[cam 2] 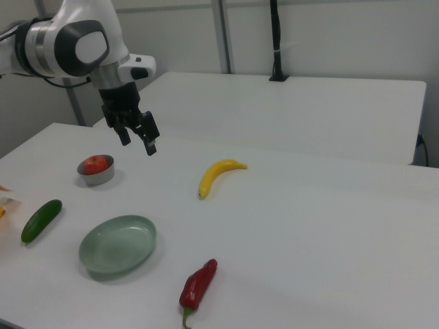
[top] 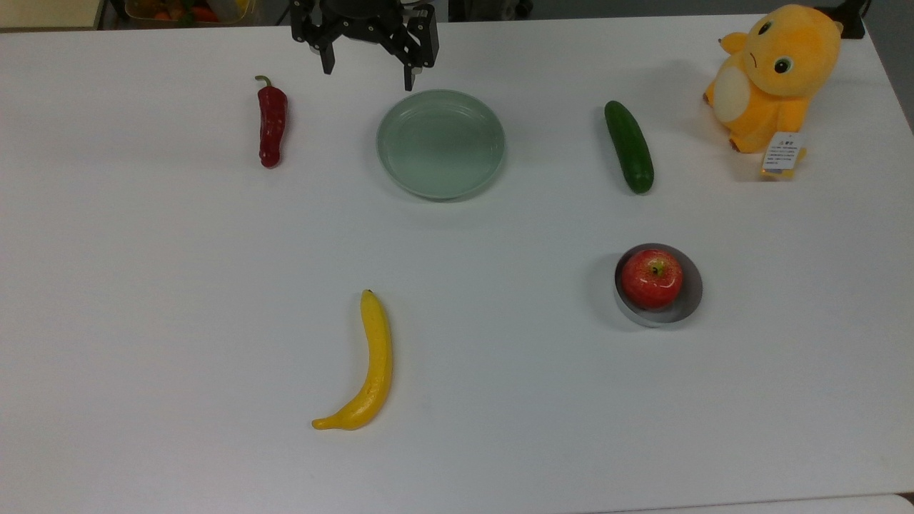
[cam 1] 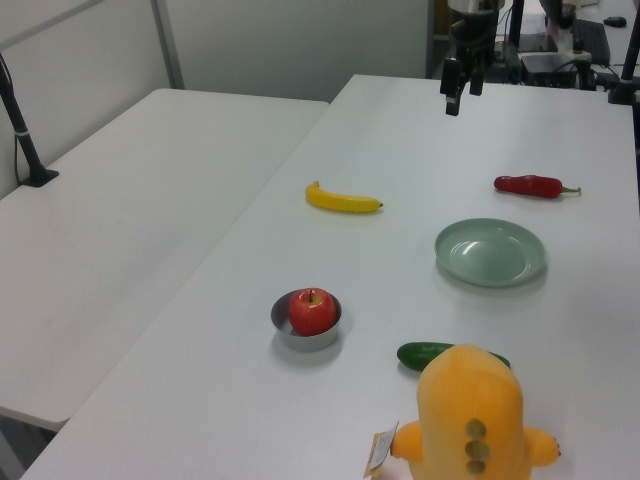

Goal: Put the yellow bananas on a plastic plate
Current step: 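Move the open gripper from above the plate toward the yellow banana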

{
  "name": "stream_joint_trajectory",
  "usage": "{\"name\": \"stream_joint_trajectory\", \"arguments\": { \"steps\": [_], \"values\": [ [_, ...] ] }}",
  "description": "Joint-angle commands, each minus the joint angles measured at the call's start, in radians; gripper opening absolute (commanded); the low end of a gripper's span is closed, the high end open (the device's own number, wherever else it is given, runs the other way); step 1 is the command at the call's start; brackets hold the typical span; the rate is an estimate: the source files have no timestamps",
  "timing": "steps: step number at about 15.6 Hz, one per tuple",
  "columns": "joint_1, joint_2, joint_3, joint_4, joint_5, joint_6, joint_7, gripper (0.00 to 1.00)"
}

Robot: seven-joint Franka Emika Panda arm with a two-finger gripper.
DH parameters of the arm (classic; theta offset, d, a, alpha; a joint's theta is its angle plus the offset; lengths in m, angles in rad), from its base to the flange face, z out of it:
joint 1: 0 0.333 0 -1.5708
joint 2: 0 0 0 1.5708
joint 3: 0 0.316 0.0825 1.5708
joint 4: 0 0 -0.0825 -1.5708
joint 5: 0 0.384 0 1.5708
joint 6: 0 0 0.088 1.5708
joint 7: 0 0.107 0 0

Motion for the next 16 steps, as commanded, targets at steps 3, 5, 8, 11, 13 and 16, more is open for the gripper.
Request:
{"name": "stream_joint_trajectory", "arguments": {
  "steps": [3,5,8,11,13,16],
  "values": [
    [-0.016,-0.002,0.002,0.023,0.054,-0.028,-0.098,1.0],
    [-0.022,0.003,0.002,0.021,0.054,-0.028,-0.119,1.0],
    [-0.037,0.001,0.002,0.014,0.056,-0.022,-0.119,1.0],
    [-0.037,0.001,0.004,0.012,0.056,-0.022,-0.116,1.0],
    [-0.036,0.001,0.005,0.012,0.056,-0.021,-0.116,1.0],
    [-0.039,0.0,0.005,0.01,0.056,-0.021,-0.112,1.0]
  ]
}}
